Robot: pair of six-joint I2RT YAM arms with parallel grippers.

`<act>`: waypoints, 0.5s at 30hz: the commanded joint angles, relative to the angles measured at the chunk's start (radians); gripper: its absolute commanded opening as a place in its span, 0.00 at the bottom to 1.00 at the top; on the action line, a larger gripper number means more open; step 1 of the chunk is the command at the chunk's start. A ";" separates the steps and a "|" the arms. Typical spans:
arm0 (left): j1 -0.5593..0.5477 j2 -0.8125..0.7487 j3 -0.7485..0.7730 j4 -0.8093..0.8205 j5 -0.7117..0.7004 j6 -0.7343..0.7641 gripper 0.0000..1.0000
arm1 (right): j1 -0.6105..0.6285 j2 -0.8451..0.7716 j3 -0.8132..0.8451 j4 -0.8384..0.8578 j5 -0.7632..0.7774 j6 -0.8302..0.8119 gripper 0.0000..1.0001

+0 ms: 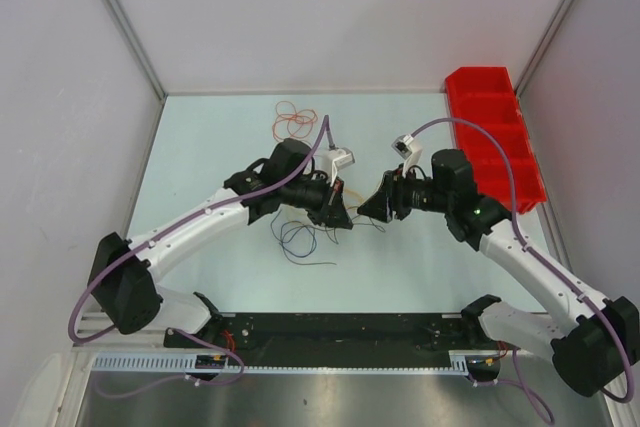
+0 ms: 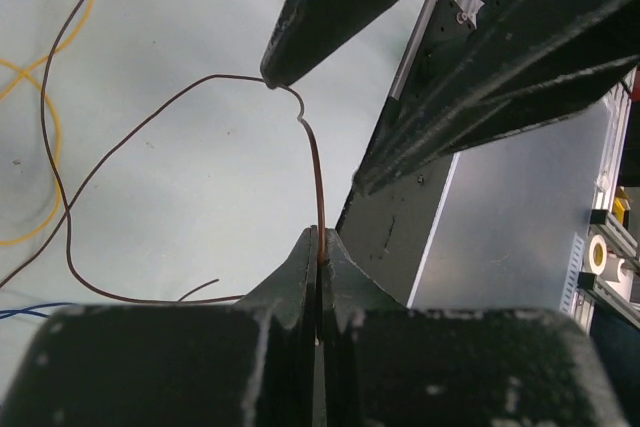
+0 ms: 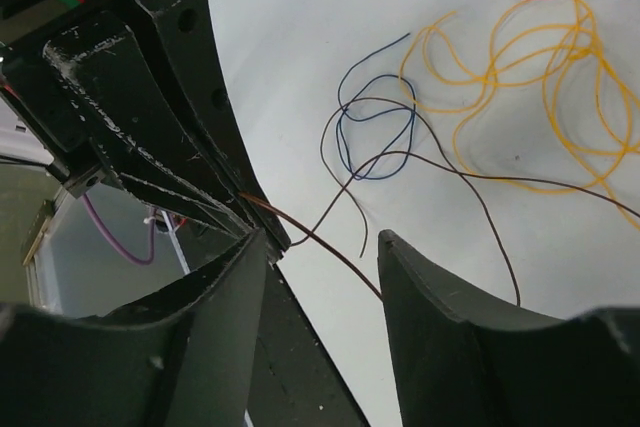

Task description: Untangle the cables

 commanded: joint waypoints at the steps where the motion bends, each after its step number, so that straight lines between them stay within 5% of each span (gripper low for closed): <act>1: -0.006 0.007 0.053 0.002 0.047 0.024 0.02 | 0.008 0.013 0.037 0.042 -0.047 -0.028 0.47; 7: -0.006 0.006 0.059 0.008 0.044 0.017 0.02 | 0.032 0.037 0.037 0.052 -0.075 -0.028 0.34; 9: -0.006 0.006 0.064 0.007 0.033 0.015 0.04 | 0.035 0.036 0.037 0.056 -0.069 -0.022 0.22; 10: -0.006 0.004 0.065 0.004 0.026 0.013 0.07 | 0.035 0.030 0.037 0.068 -0.064 -0.016 0.07; 13: -0.004 -0.023 0.070 -0.008 -0.061 0.001 0.51 | 0.037 0.019 0.057 0.076 -0.016 0.015 0.00; 14: -0.004 -0.049 0.085 -0.022 -0.109 0.000 0.85 | 0.035 0.016 0.068 0.072 0.007 0.022 0.00; 15: -0.006 -0.066 0.093 -0.057 -0.160 0.000 0.98 | 0.034 0.016 0.101 0.062 0.037 0.028 0.00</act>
